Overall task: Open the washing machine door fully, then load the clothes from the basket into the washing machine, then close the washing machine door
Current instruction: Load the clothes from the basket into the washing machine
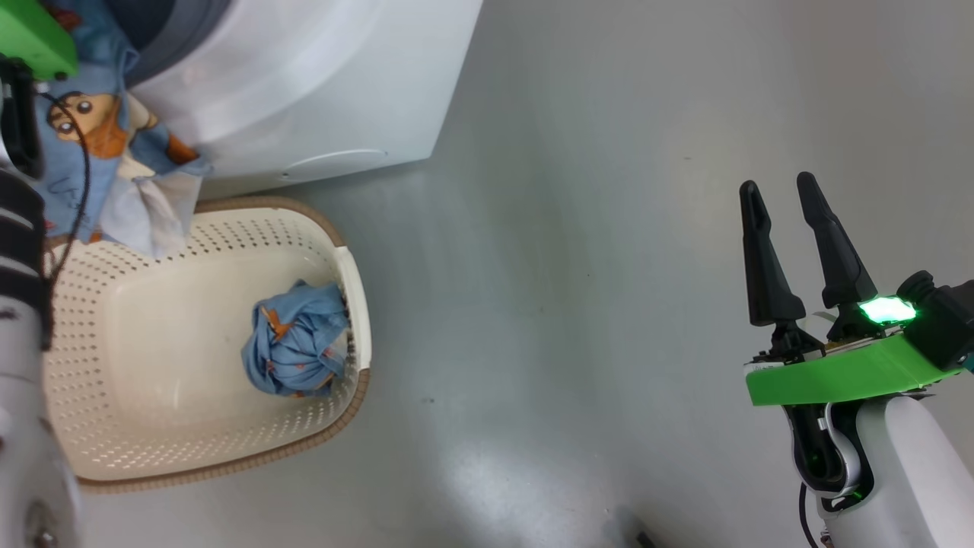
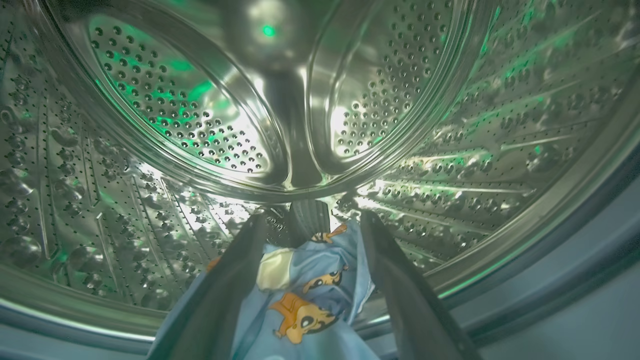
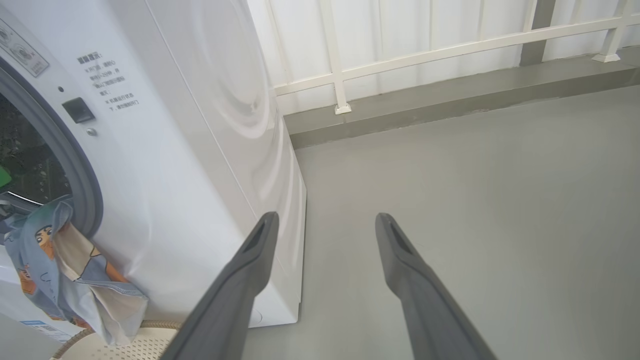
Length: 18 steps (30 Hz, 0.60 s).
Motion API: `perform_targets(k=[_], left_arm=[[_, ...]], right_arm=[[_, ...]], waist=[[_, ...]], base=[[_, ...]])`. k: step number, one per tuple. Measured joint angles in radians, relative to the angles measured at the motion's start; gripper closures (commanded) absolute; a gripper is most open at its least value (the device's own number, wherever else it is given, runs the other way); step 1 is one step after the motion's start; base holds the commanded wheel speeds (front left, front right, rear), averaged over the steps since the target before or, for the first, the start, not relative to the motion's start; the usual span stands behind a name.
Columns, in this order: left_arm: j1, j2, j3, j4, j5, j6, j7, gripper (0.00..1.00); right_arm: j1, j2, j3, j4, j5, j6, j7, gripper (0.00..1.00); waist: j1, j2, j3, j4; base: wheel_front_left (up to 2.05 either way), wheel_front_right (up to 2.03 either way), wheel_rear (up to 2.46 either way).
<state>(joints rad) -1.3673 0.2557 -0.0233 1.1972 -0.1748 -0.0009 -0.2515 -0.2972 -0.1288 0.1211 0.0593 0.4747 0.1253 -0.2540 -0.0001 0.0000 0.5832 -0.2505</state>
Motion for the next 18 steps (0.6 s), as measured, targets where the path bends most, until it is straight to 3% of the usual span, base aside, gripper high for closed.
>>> perform_targets(k=[8, 18], left_arm=[[0.195, -0.045, 0.057, -0.25, -0.027, -0.007, -0.004, 0.0], [0.411, -0.079, 0.087, -0.427, 0.007, -0.011, -0.004, 0.0]], right_arm=[[0.013, -0.014, -0.011, 0.0, -0.001, 0.0, 0.0, 0.0], [0.032, -0.042, -0.019, 0.011, -0.009, 0.0, 0.0, 0.0]], waist=[[0.0, 0.0, -0.038, 0.02], [0.0001, 0.0, -0.116, 0.044]], base=[[0.0, 0.0, 0.0], [0.0, 0.0, 0.0]])
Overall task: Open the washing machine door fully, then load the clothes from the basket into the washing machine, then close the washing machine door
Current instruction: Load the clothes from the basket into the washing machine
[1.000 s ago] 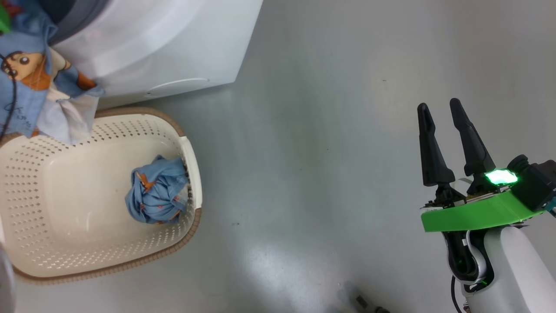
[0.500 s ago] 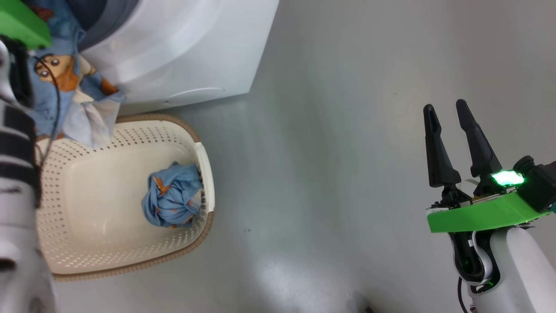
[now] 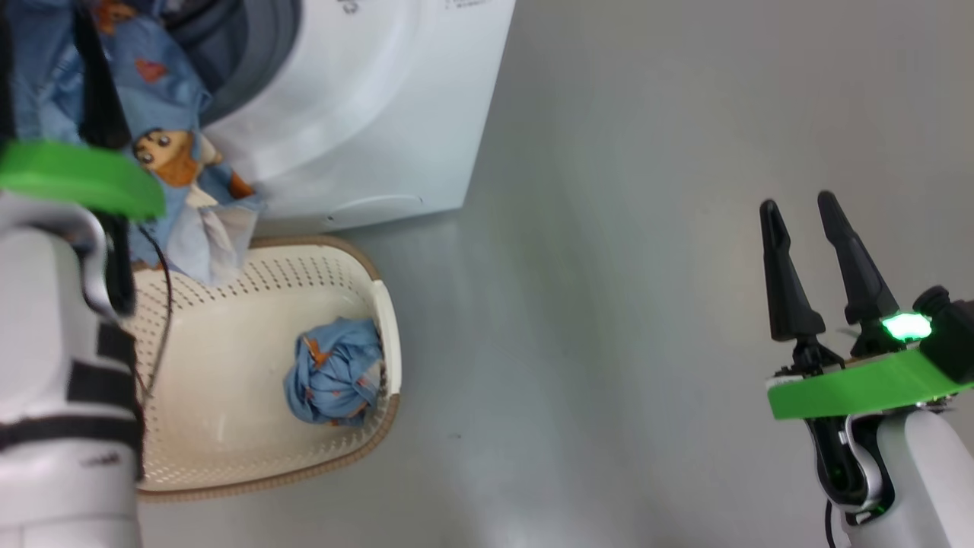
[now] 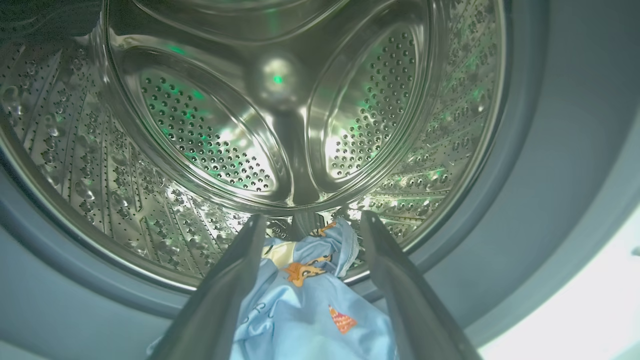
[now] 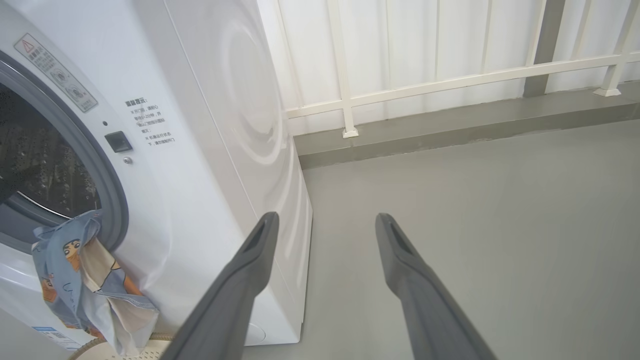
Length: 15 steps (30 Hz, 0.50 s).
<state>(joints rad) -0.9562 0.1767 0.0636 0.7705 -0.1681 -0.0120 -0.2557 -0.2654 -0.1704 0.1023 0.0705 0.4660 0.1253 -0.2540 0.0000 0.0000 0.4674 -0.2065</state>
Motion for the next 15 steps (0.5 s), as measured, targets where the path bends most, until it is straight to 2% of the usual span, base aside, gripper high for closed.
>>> perform_targets(k=[15], left_arm=[[0.292, -0.069, 0.039, -0.146, 0.05, -0.023, 0.0, 0.0]], right_arm=[[0.081, -0.04, -0.009, 0.022, -0.004, 0.0, 0.0, 0.0]], waist=[[-0.0001, 0.0, -0.145, 0.058]], base=[[0.0, 0.0, 0.0]])
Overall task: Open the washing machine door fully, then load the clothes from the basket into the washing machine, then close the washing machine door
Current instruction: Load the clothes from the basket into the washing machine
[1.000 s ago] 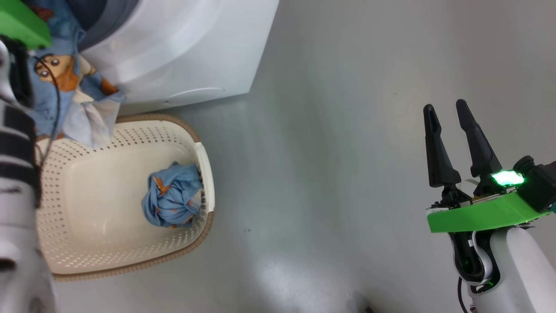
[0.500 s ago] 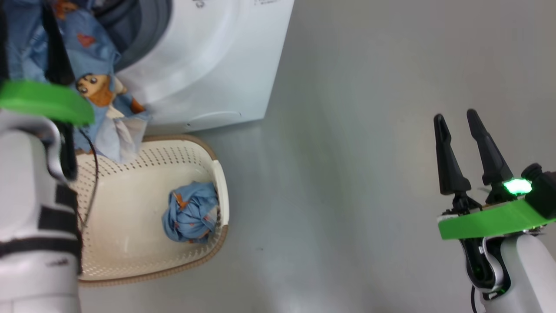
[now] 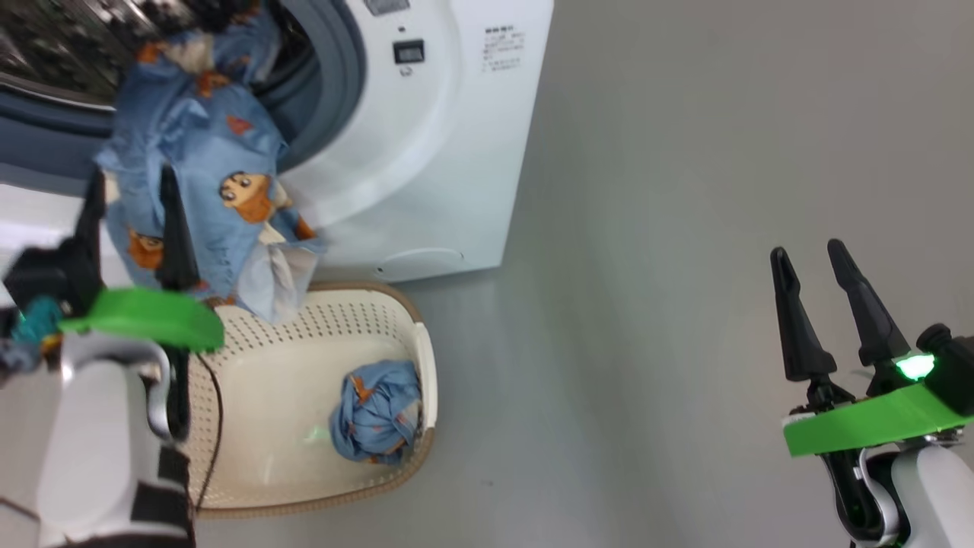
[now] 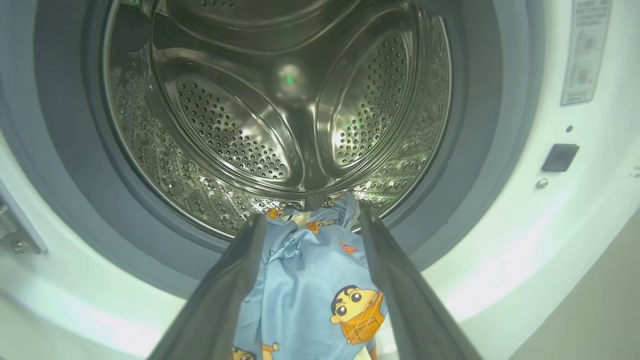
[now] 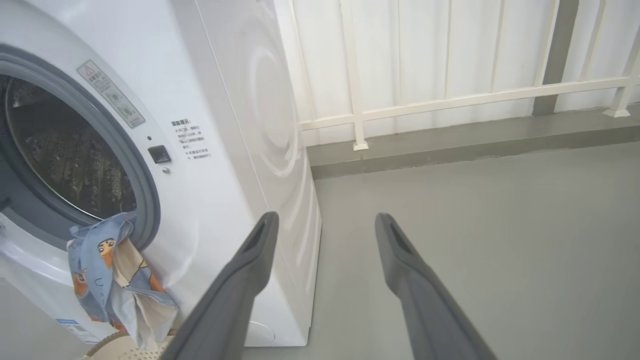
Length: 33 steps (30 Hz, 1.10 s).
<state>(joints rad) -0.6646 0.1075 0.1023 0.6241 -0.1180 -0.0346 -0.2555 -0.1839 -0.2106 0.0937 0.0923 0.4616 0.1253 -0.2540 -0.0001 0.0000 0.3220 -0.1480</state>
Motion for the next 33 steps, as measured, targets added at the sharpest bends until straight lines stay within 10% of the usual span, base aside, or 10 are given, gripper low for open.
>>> perform_targets(k=[33], left_arm=[[0.59, -0.045, 0.047, -0.293, 0.034, -0.039, 0.0, 0.0]], right_arm=[[0.221, -0.025, -0.04, 0.02, -0.031, 0.0, 0.0, 0.0]], waist=[[0.0, 0.0, -0.275, 0.106]], base=[[0.0, 0.0, 0.0]])
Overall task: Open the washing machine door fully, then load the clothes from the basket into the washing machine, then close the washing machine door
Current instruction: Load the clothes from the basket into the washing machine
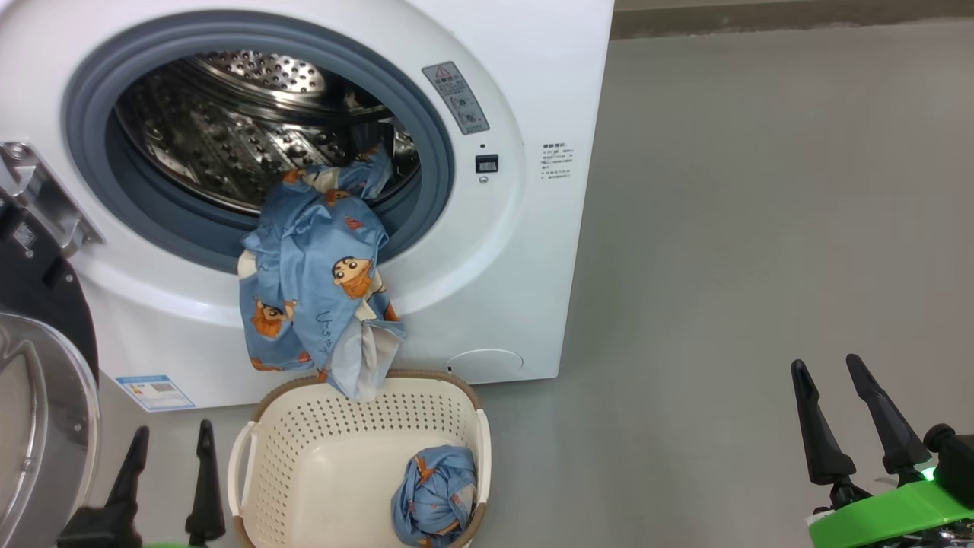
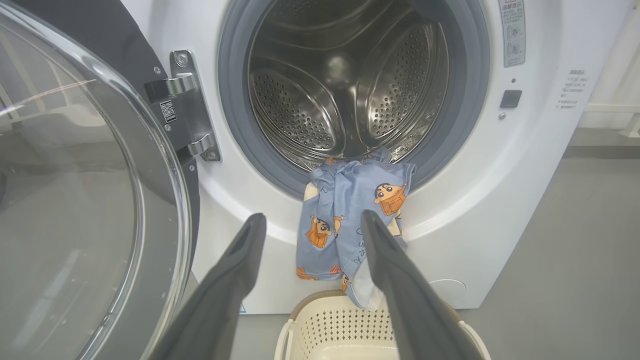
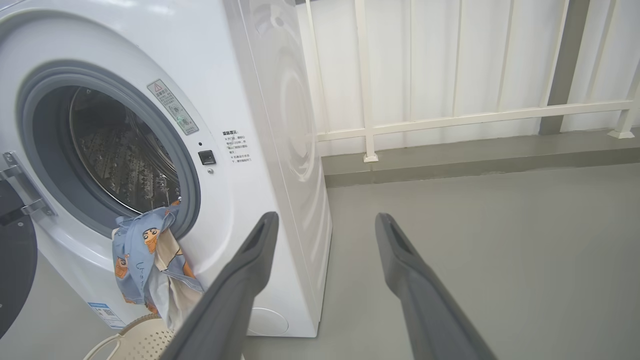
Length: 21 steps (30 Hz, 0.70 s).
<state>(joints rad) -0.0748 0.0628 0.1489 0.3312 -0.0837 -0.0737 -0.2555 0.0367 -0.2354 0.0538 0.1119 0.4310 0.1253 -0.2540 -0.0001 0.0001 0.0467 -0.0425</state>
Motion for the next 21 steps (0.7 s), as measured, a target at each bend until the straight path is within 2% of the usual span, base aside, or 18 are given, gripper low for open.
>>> perform_targets(k=[8, 21], left_arm=[[0.059, -0.003, 0.012, -0.052, 0.0, 0.005, 0.0, 0.0], [0.025, -0.013, 0.001, -0.034, -0.007, 0.012, 0.0, 0.0]], right_arm=[[0.018, 0.0, -0.015, -0.005, -0.001, 0.0, 0.0, 0.0], [0.002, 0.005, -0.015, -0.021, -0.001, 0.0, 0.0, 0.0]], waist=[[0.0001, 0.0, -0.005, 0.0], [0.0001, 0.0, 0.06, -0.013]], base=[[0.0, 0.0, 0.0], [0.0, 0.0, 0.0]])
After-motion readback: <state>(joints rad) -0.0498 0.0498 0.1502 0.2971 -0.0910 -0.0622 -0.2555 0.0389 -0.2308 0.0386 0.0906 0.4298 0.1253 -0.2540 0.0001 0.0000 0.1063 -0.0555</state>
